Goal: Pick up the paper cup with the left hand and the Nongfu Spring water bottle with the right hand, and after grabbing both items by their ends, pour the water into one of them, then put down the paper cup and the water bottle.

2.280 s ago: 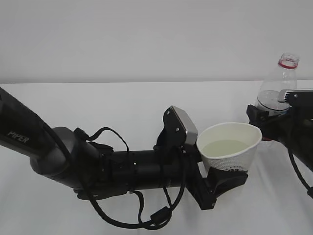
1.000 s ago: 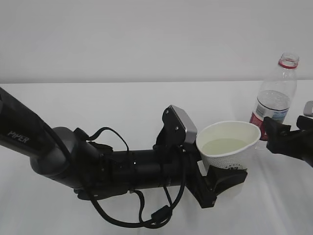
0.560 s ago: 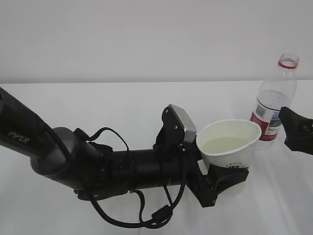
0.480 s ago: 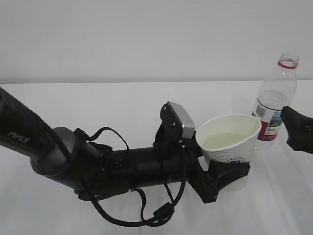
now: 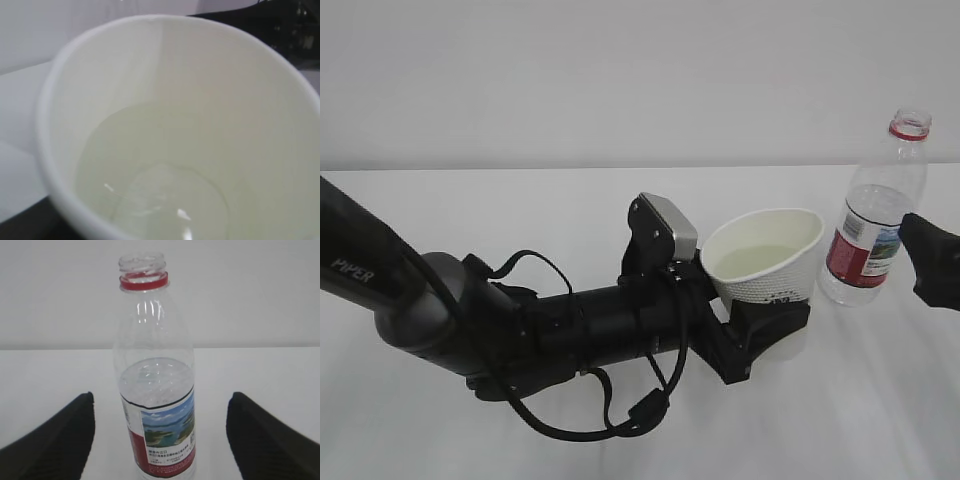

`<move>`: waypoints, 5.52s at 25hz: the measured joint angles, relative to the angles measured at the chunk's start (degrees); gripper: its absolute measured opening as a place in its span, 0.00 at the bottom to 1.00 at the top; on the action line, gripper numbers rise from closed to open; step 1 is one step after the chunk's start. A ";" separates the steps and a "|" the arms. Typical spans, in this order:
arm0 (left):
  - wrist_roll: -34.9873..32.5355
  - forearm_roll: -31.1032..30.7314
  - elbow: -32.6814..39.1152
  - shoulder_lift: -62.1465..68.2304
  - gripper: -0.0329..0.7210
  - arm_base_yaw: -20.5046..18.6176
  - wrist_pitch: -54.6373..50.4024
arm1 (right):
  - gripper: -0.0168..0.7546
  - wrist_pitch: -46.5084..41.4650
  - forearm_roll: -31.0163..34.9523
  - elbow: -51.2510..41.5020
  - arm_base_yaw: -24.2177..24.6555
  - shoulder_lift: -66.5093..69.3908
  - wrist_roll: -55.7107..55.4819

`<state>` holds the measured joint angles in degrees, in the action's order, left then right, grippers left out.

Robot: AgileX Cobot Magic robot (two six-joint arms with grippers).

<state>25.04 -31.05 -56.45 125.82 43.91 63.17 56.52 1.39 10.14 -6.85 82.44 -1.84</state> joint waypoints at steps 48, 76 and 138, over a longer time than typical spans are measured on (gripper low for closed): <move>-14.73 14.06 14.52 -3.80 0.70 -19.57 0.20 | 0.81 -0.86 -0.63 -0.12 0.00 0.00 2.79; -20.70 42.27 18.39 -4.75 0.69 -22.37 0.24 | 0.79 -1.13 -0.73 -0.12 0.00 0.00 2.79; -21.99 44.66 18.82 -2.69 0.96 -22.37 2.34 | 0.79 -1.13 -0.82 -0.12 0.00 0.00 2.92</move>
<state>3.05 13.61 -37.63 123.14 21.54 65.52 55.40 0.57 10.02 -6.85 82.44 1.08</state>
